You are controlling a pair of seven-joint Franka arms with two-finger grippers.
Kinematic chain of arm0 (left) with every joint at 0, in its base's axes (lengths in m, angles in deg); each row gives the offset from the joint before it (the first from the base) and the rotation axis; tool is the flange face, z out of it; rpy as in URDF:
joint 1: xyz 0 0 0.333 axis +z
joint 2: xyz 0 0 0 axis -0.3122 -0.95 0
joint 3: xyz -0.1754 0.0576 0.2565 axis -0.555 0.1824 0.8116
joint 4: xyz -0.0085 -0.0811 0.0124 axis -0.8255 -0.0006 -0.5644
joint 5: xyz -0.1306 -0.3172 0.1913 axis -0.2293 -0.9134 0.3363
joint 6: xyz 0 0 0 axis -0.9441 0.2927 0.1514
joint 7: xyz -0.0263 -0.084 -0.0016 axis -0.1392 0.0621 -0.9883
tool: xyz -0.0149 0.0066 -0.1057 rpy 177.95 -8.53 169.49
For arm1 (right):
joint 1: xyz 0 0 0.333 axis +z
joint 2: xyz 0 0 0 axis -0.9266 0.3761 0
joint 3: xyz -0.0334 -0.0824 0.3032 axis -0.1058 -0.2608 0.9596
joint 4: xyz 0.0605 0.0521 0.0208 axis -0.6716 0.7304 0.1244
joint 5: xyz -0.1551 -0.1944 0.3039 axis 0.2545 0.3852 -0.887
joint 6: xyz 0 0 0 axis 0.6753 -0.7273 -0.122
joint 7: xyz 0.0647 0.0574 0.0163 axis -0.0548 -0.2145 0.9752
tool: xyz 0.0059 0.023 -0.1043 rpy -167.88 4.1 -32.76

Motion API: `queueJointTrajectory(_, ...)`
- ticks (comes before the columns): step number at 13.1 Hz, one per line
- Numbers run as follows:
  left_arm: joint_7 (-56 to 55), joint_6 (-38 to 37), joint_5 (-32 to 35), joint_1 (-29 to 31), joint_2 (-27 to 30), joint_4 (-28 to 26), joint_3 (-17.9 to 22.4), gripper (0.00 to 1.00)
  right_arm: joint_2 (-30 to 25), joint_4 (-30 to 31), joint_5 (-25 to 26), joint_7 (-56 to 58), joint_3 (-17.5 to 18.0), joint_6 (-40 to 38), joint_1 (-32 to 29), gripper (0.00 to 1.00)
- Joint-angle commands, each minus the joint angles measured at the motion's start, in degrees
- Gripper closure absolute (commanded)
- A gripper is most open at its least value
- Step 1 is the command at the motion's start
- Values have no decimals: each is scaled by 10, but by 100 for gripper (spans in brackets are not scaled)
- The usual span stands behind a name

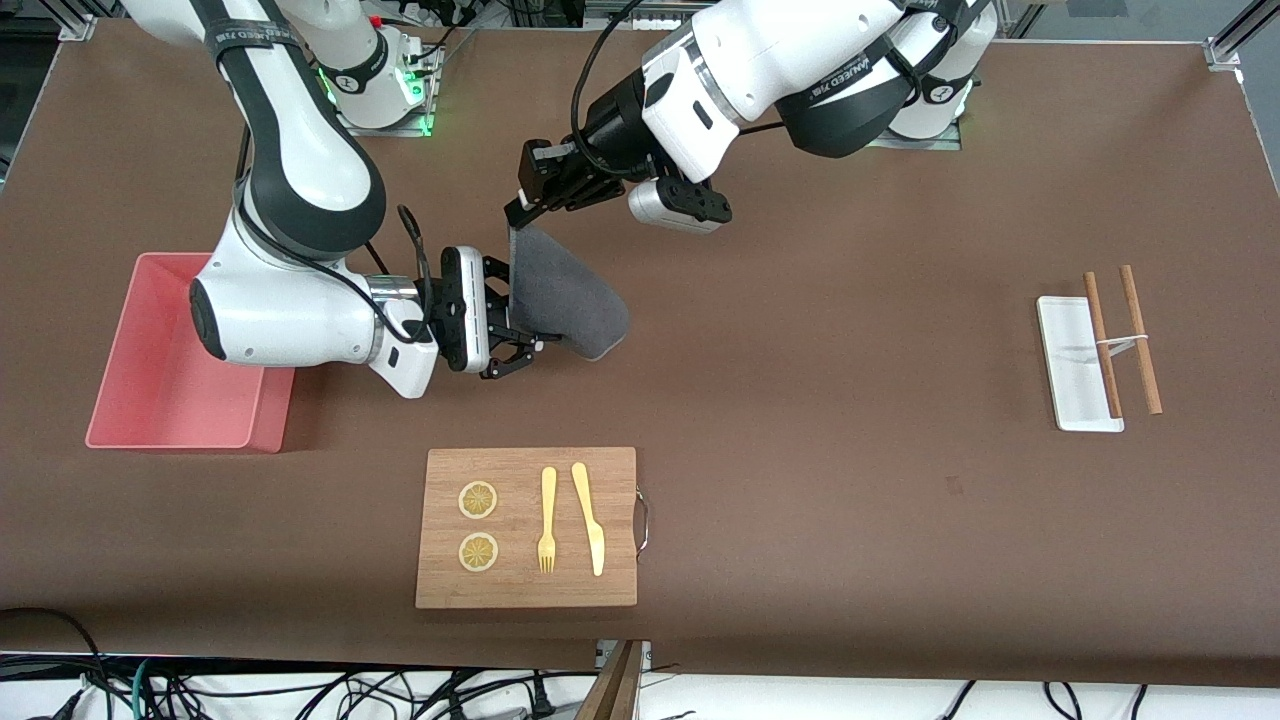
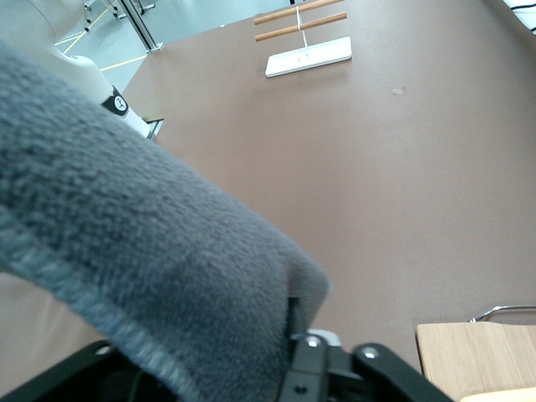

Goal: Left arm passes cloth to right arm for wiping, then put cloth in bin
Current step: 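Open the left gripper and withdraw while the right gripper holds the cloth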

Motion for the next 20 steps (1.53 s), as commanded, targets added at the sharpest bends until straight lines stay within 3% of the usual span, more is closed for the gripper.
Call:
queueJointTrajectory(1, -4, 2, -5, -7, -8, 17, 4, 100, -6, 9, -14, 14, -2, 15, -2, 100)
queueJointTrajectory(3, -4, 2, -4, -7, -7, 17, 5, 100, -8, 8, -12, 9, -3, 12, -2, 100)
queueJointTrajectory(4, 0, 1, -2, -4, -4, 15, 8, 1, -8, 8, -11, 8, -3, 12, -3, 100)
queueJointTrajectory(7, 0, -32, 52, 5, 3, 9, 9, 0, -16, 7, -8, 8, -17, -2, -5, 100)
queueJointTrajectory(10, 3, -162, 135, 40, 9, 16, 9, 0, -28, 5, 6, 8, -56, -62, -6, 100)
queueJointTrajectory(12, 15, -232, 187, 55, 10, 16, 7, 0, -47, 7, 64, -39, -72, -101, -12, 100)
queueJointTrajectory(16, 137, -340, 254, 83, 9, 16, 9, 0, -87, 20, 224, -164, -73, -159, -41, 100)
queueJointTrajectory(20, 272, -382, 280, 111, 4, 12, 17, 0, -121, 90, 370, -378, -73, -138, -53, 100)
